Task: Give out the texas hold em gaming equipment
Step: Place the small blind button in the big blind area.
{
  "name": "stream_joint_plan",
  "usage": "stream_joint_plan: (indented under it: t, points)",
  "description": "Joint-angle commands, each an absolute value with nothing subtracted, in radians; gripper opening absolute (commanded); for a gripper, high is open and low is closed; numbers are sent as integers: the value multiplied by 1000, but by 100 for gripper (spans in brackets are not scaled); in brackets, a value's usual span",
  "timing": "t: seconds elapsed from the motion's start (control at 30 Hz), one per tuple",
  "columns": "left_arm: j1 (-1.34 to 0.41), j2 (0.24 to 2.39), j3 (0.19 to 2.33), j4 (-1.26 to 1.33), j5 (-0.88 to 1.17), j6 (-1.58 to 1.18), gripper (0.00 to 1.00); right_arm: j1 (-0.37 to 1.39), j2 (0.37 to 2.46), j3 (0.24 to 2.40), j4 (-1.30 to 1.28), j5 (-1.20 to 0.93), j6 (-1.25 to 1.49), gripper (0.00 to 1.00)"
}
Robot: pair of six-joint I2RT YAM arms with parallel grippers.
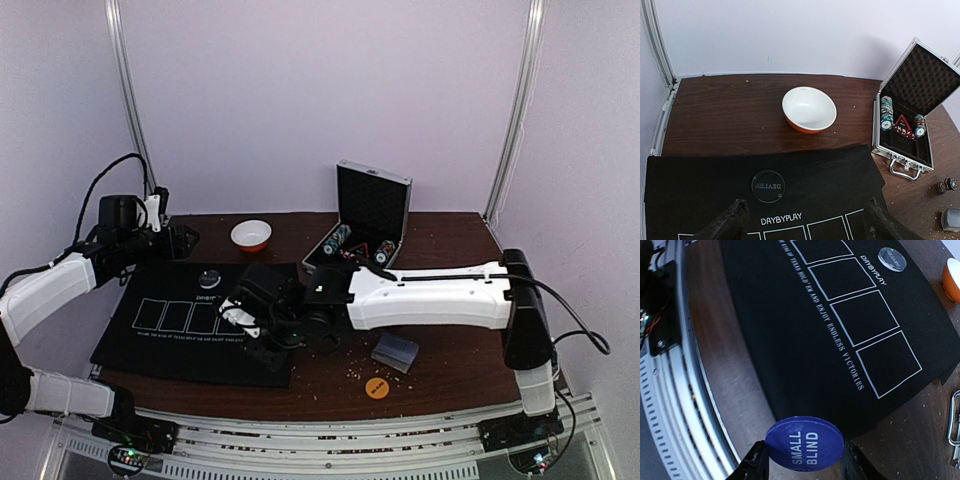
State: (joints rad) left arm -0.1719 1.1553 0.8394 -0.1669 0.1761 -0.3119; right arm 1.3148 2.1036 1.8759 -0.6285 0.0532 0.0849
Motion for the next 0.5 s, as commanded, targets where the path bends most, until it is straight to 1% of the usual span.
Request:
stream_joint_plan:
  t: [0.0,0.13,0.47]
  points:
    - [-163,1150,833,-140,180,-301,82,1276,2246,1976,-643,106,73,33]
    - [-152,1155,835,-141,187,-304,82,1262,2330,2061,-692,120,77,32]
    - [-146,1177,837,-141,196,-304,82,1259,2416,2074,-751,80,84,34]
